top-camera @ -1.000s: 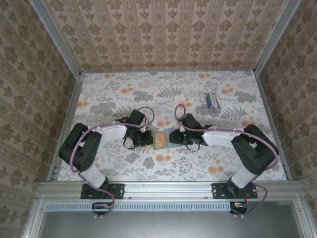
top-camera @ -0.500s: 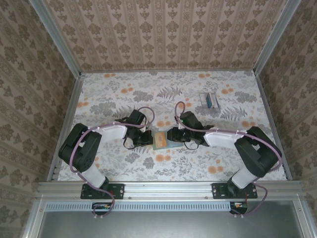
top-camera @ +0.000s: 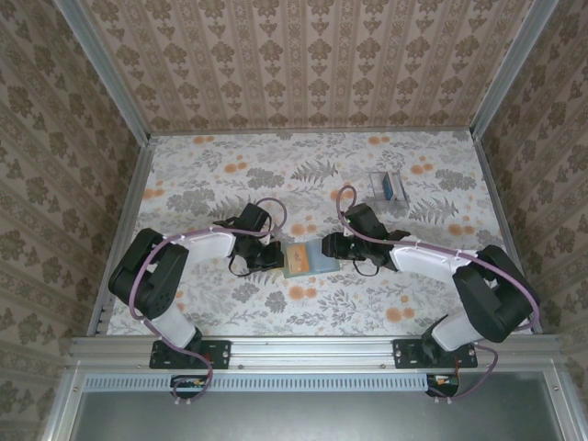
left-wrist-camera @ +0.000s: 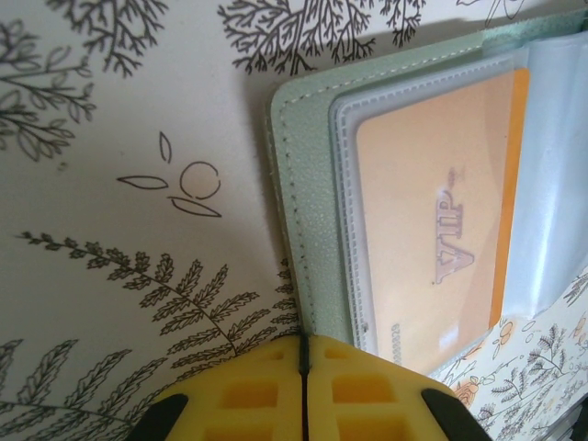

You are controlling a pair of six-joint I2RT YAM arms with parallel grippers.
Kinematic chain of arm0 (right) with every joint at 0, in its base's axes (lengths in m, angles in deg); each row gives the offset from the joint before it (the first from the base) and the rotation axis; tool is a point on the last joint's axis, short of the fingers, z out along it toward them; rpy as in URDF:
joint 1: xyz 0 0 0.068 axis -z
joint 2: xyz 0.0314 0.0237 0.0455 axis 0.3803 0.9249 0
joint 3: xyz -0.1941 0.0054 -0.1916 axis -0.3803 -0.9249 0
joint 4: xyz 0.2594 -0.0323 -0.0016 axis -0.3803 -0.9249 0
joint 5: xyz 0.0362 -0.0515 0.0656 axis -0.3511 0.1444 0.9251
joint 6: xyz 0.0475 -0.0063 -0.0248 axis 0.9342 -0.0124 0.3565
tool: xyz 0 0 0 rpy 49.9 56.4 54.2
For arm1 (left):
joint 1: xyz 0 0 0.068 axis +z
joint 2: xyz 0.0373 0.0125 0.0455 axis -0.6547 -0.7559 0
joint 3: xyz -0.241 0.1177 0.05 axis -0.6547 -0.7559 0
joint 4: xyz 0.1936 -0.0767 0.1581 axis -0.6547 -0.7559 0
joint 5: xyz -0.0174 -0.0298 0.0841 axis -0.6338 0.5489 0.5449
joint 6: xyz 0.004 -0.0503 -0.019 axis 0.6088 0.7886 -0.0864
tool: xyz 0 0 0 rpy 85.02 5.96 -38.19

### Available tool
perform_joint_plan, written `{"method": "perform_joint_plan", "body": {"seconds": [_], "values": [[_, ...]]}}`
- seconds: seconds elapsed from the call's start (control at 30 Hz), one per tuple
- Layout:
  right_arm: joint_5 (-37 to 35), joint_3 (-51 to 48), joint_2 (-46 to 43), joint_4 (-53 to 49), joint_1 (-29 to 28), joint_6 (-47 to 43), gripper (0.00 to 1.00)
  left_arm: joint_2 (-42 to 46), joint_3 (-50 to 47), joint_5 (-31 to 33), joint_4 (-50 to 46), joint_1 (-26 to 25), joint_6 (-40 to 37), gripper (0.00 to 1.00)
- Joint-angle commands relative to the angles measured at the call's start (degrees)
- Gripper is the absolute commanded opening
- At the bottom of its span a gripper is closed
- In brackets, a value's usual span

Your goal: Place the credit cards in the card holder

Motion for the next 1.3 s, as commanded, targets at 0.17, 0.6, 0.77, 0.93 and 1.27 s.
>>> {"method": "perform_joint_plan", "body": {"seconds": [0.17,0.6,0.77,0.93,1.27], "values": [[2.3,0.5,6.3,-1.0,0.1,-1.1,0.40,-0.6,-0.2,0.3,0.1,-0.3,0.9,0.08],[7.2,1.7,6.7,1.7,0.1,-0.9,0.30,-1.2,0.1,0.2,0.0,-0.3,0.6,0.08],[8.8,1.5,5.7,3.3,0.1,-0.5,0.28,-0.9,0.3,0.6,-0.4,-0.3,0.4,0.08],[14.1,2.1,5.8,7.1,-0.1,-0.4,0.30,1.2,0.9,0.4,-3.0,1.3,-2.5,0.08],[26.6,13.2,15.6,8.6,-7.6,-4.3,0.34,11.1,-0.8,0.6,-9.0,12.7,-5.5,0.25]]}}
